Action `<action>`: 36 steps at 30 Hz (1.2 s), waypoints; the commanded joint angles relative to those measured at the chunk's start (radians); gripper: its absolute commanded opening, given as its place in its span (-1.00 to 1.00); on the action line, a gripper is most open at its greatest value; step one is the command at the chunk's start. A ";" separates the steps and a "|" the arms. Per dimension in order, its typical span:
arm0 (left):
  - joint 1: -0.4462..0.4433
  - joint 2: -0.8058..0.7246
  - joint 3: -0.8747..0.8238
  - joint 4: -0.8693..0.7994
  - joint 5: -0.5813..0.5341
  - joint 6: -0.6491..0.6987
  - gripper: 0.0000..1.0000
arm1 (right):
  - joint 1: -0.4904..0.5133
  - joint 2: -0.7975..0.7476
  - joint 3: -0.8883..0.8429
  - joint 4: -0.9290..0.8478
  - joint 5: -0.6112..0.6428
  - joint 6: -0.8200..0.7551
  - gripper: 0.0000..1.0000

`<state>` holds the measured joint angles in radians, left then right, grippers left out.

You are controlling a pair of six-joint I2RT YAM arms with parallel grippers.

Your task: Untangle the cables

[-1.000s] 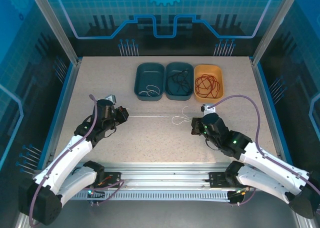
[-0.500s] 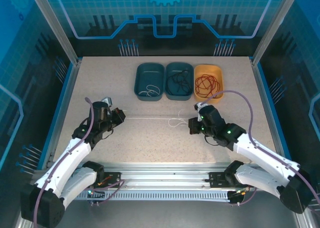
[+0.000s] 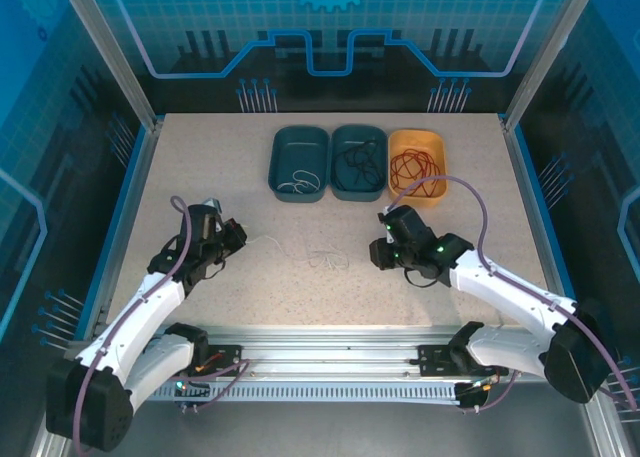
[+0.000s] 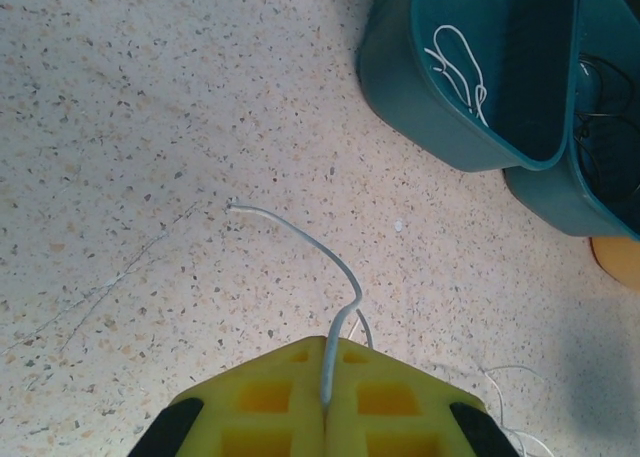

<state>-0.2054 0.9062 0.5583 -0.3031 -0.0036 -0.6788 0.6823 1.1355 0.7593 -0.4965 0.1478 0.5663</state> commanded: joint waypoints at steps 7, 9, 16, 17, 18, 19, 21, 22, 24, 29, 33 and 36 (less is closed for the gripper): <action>0.009 -0.008 -0.015 -0.002 -0.010 0.007 -1.00 | 0.042 0.192 0.175 -0.021 0.021 -0.008 -0.28; 0.009 -0.011 -0.014 -0.006 -0.013 0.005 -1.00 | 0.057 0.262 0.230 -0.006 0.028 -0.042 -0.23; 0.009 -0.023 -0.013 -0.009 -0.012 0.002 -1.00 | 0.115 0.525 0.443 -0.064 0.110 -0.098 -0.14; 0.009 -0.022 -0.014 -0.011 -0.012 0.002 -1.00 | 0.119 0.560 0.471 -0.078 0.118 -0.097 -0.13; 0.009 -0.020 -0.013 -0.011 -0.011 0.002 -1.00 | 0.122 0.585 0.494 -0.085 0.121 -0.097 -0.13; 0.009 -0.021 -0.015 -0.010 -0.012 0.002 -1.00 | 0.125 0.618 0.518 -0.089 0.118 -0.096 -0.12; 0.009 -0.021 -0.016 -0.010 -0.013 0.003 -1.00 | 0.130 0.669 0.552 -0.094 0.108 -0.091 -0.11; 0.010 -0.022 -0.017 -0.013 -0.015 0.004 -1.00 | 0.132 0.691 0.567 -0.095 0.101 -0.088 -0.09; 0.010 -0.022 -0.016 -0.015 -0.014 0.006 -1.00 | 0.135 0.724 0.586 -0.102 0.100 -0.084 -0.09; 0.009 -0.022 -0.017 -0.014 -0.014 0.007 -1.00 | 0.135 0.763 0.593 -0.101 0.098 -0.072 -0.15; 0.009 -0.020 -0.021 -0.009 -0.015 0.004 -1.00 | 0.137 0.780 0.588 -0.087 0.088 -0.071 -0.23; 0.010 -0.021 -0.023 -0.011 -0.016 0.002 -1.00 | 0.135 0.796 0.586 -0.077 0.090 -0.071 -0.34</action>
<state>-0.2054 0.8989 0.5545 -0.3054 -0.0044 -0.6792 0.8066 1.9095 1.3243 -0.5674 0.2344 0.4885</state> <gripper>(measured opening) 0.042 0.342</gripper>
